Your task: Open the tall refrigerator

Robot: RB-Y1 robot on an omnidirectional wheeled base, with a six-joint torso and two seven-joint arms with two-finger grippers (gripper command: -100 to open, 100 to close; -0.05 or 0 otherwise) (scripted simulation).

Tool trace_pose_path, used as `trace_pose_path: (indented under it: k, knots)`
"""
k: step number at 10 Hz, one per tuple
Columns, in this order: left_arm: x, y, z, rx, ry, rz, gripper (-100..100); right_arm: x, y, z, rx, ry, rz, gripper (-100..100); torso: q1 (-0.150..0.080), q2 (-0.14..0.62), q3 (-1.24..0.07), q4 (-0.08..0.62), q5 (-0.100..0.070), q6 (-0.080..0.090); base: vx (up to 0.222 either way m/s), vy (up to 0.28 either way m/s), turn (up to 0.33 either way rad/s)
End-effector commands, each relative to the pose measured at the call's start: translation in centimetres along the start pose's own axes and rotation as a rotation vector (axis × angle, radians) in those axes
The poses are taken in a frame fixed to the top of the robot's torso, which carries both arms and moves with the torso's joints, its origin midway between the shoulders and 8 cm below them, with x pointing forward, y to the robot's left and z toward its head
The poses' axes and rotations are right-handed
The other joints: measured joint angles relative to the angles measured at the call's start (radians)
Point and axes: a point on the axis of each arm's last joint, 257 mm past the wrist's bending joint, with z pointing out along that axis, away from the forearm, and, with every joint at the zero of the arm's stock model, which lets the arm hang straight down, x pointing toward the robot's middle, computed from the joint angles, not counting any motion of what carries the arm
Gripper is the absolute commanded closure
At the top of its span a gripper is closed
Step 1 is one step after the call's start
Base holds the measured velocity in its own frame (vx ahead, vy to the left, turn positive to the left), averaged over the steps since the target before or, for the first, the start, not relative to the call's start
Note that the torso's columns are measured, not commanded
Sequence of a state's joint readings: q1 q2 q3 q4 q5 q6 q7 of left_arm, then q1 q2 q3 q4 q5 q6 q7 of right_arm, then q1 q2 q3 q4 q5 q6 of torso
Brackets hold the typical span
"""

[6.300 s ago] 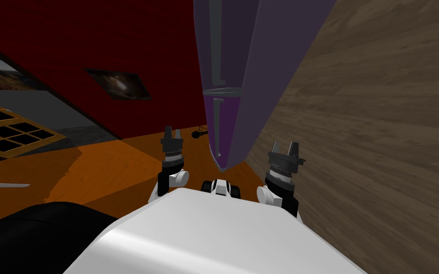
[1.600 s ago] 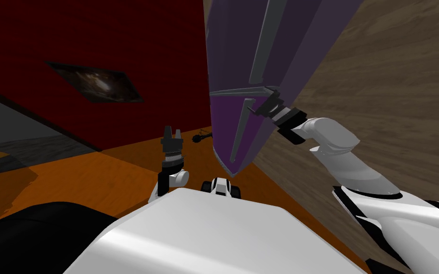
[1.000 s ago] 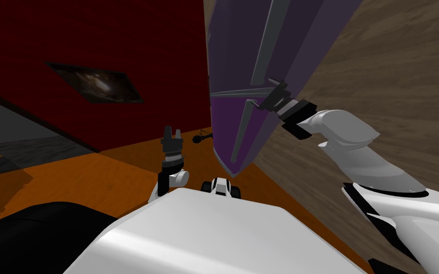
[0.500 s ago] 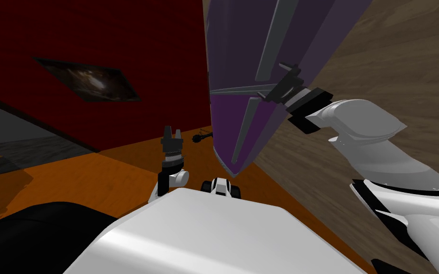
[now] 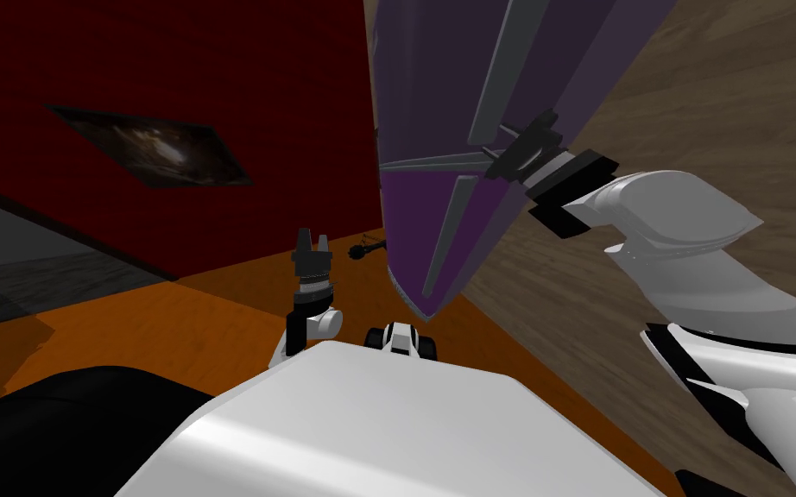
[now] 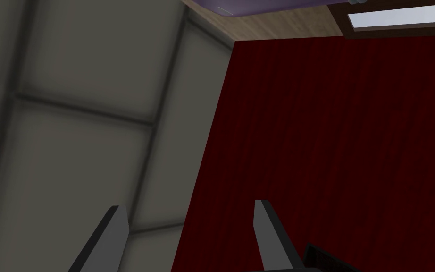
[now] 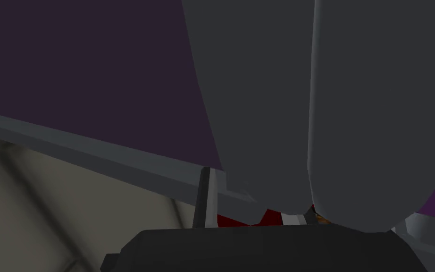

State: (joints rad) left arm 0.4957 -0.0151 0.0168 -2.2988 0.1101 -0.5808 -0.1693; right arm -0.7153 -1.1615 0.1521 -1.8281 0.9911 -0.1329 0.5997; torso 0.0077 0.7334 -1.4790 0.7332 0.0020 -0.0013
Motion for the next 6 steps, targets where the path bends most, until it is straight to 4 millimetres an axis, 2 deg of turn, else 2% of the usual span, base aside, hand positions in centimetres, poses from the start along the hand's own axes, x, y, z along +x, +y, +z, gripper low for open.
trace_pose_path:
  k: [1,2,4,6]
  knots:
    - [0.0,0.0,0.0,0.0,0.0,0.0,0,2.3,0.0,0.2,-0.005,0.036,-0.026,100,0.002,0.0,0.0,0.0,0.001,-0.002,-0.08,0.253,-0.098]
    - [0.0,0.0,0.0,0.0,0.0,0.0,0,2.5,0.0,0.1,-0.005,0.039,-0.026,100,0.003,-0.002,-0.002,0.001,0.002,-0.003,-0.09,0.276,-0.049]
    - [0.0,0.0,0.0,0.0,0.0,0.0,0,5.0,-0.4,0.2,0.0,0.08,-0.055,100,0.006,-0.004,-0.005,0.001,0.005,-0.005,-0.127,0.316,-0.087]
    - [0.0,0.0,0.0,0.0,0.0,0.0,0,6.4,-0.6,0.2,0.002,0.102,-0.068,100,0.003,-0.007,-0.006,0.001,0.005,-0.006,-0.125,0.314,-0.06]
